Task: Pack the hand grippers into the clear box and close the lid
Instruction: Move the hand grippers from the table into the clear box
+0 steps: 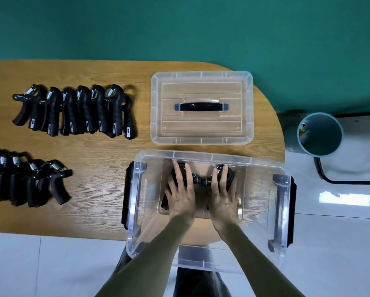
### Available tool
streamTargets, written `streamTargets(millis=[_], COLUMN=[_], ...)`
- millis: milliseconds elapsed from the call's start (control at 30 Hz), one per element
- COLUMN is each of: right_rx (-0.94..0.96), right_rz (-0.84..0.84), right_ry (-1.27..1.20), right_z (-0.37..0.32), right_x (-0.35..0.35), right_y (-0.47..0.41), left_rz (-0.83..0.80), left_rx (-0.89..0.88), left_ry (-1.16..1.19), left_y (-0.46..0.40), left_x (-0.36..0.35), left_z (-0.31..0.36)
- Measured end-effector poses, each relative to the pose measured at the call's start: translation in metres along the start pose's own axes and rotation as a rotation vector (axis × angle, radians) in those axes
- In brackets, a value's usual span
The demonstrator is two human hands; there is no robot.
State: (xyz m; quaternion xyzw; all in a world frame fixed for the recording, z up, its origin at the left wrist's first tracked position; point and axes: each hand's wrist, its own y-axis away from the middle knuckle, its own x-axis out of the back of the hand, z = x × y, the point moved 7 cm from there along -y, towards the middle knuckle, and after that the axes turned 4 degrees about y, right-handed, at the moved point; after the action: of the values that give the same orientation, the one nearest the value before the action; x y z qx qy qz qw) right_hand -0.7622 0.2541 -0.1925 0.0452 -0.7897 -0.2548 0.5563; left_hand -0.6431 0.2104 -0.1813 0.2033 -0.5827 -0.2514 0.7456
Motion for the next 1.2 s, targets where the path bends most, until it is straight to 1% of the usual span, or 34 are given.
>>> streamTargets(millis=[67,200,233,333,400,500,567,600,700,800,933,1033,1200], right_rx=[-0.014,-0.013,-0.010,0.007,0.006,0.010,0.036,0.058,0.117,0.133,0.140,0.145,0.227], right_rz=[0.012,0.033,0.040,0.081,0.086,0.083,0.087,0.083,0.065,0.114,0.181,0.249,0.334], right_ry=[0.023,0.056,0.059,0.083,0.097,0.123,0.140,0.133,0.143,0.156,0.165,0.187,0.243], right_z=[0.000,-0.001,-0.002,-0.008,-0.010,-0.017,-0.026,-0.033,-0.051,-0.062,-0.082,-0.100,-0.143], right_x=[-0.001,0.001,0.003,0.017,0.025,0.045,0.062,0.072,0.101,0.126,0.165,0.193,0.224], right_y=[0.000,0.000,0.001,0.004,0.005,0.007,0.011,0.015,0.029,0.043,0.059,0.065,0.066], left_rz=[0.005,0.092,0.088,0.012,-0.002,-0.050,-0.091,-0.086,-0.031,0.023,0.122,0.170,0.260], left_rx=[-0.003,0.034,0.033,-0.002,-0.008,-0.009,-0.046,-0.077,-0.182,-0.253,-0.251,-0.204,-0.211], left_ry=[-0.004,-0.023,-0.033,-0.011,0.005,-0.067,-0.106,-0.104,-0.083,-0.122,-0.206,-0.208,-0.297], left_y=[0.000,-0.002,-0.002,0.002,0.004,0.011,0.021,0.028,0.046,0.062,0.079,0.093,0.111], left_x=[-0.002,-0.001,-0.001,0.006,0.016,0.039,0.057,0.068,0.098,0.124,0.165,0.201,0.252], left_z=[0.000,-0.005,-0.004,-0.002,-0.002,-0.002,0.004,0.007,0.014,0.020,0.015,0.003,-0.018])
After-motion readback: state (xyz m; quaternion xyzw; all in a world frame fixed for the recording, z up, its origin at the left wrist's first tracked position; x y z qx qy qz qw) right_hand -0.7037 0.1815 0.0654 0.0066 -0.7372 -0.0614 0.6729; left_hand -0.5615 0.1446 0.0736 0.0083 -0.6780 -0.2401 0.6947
